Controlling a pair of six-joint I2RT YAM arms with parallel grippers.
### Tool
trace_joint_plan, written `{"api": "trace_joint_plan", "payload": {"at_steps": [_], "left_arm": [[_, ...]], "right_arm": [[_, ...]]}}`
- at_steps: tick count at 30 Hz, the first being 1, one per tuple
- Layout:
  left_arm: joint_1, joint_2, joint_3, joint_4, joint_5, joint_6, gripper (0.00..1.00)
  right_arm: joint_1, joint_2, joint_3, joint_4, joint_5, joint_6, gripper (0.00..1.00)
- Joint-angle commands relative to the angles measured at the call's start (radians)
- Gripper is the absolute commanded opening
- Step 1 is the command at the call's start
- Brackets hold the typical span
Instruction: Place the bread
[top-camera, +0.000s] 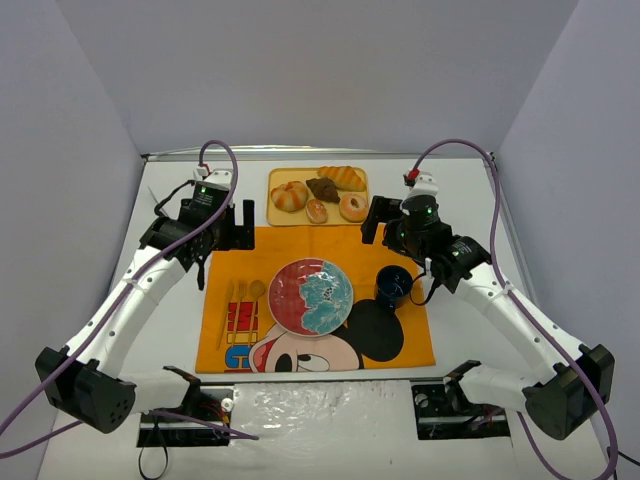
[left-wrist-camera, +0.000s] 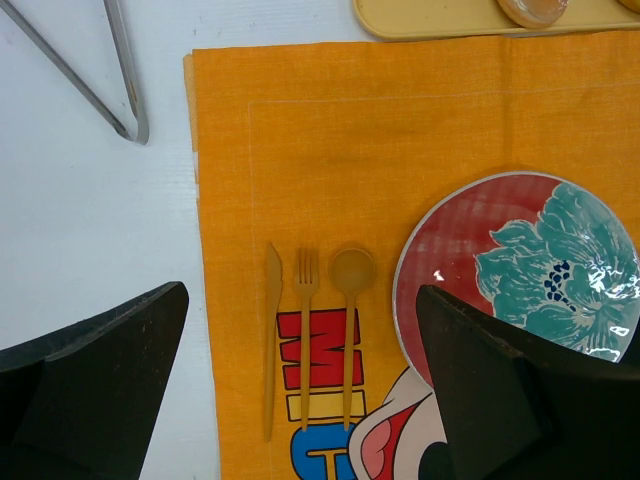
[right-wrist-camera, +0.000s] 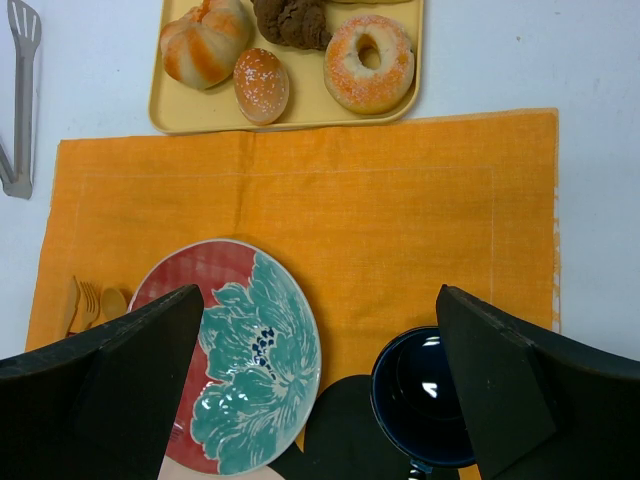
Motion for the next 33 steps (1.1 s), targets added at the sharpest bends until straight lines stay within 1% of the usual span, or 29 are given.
{"api": "trace_joint_plan", "payload": {"at_steps": [1, 6, 9, 11, 12, 13, 14, 15, 18, 20, 23, 29, 33], "left_arm": [[-0.004, -0.01, 0.035, 0.024, -0.026, 0.006, 0.97], [-0.004, -0.001, 0.052, 0.017, -0.066, -0.006, 0.97], [0.002, 0.04, 0.082, -0.004, -0.18, -0.023, 0.97], [0.035, 0.096, 0.119, -0.016, -0.252, -0.025, 0.97], [0.071, 0.135, 0.144, -0.017, -0.252, -0.03, 0.97], [0.121, 0.181, 0.174, -0.015, -0.219, -0.037, 0.97], [0.185, 0.255, 0.234, -0.023, -0.192, -0.063, 0.97], [0.212, 0.29, 0.266, -0.023, -0.187, -0.074, 0.97], [0.274, 0.398, 0.355, 0.02, -0.192, -0.088, 0.97], [0.295, 0.48, 0.393, 0.028, -0.19, -0.095, 0.97], [0.348, 0.577, 0.469, 0.05, -0.151, -0.112, 0.97], [0.424, 0.67, 0.466, 0.157, -0.068, -0.135, 0.97], [0.451, 0.705, 0.466, 0.201, -0.082, -0.142, 0.97]], "right_arm": [[-0.006, -0.033, 0.035, 0.037, 0.014, -0.005, 1.0], [-0.006, -0.038, 0.039, 0.03, 0.01, -0.013, 1.0], [-0.006, -0.041, 0.037, 0.029, 0.017, -0.011, 1.0], [-0.006, -0.041, 0.036, 0.028, 0.011, -0.013, 1.0], [-0.006, -0.042, 0.035, 0.027, 0.009, -0.013, 1.0], [-0.006, -0.044, 0.034, 0.027, 0.007, -0.012, 1.0], [-0.006, -0.049, 0.033, 0.027, 0.005, -0.01, 1.0], [-0.007, -0.053, 0.028, 0.026, 0.004, -0.008, 1.0], [-0.006, -0.067, 0.013, 0.027, 0.001, -0.002, 1.0], [-0.006, -0.07, 0.006, 0.026, 0.0, -0.001, 1.0], [-0.008, -0.068, -0.003, 0.026, 0.003, -0.009, 1.0], [-0.01, -0.042, -0.017, 0.032, 0.006, -0.019, 1.0], [-0.011, -0.013, -0.022, 0.046, 0.002, -0.037, 1.0]]}}
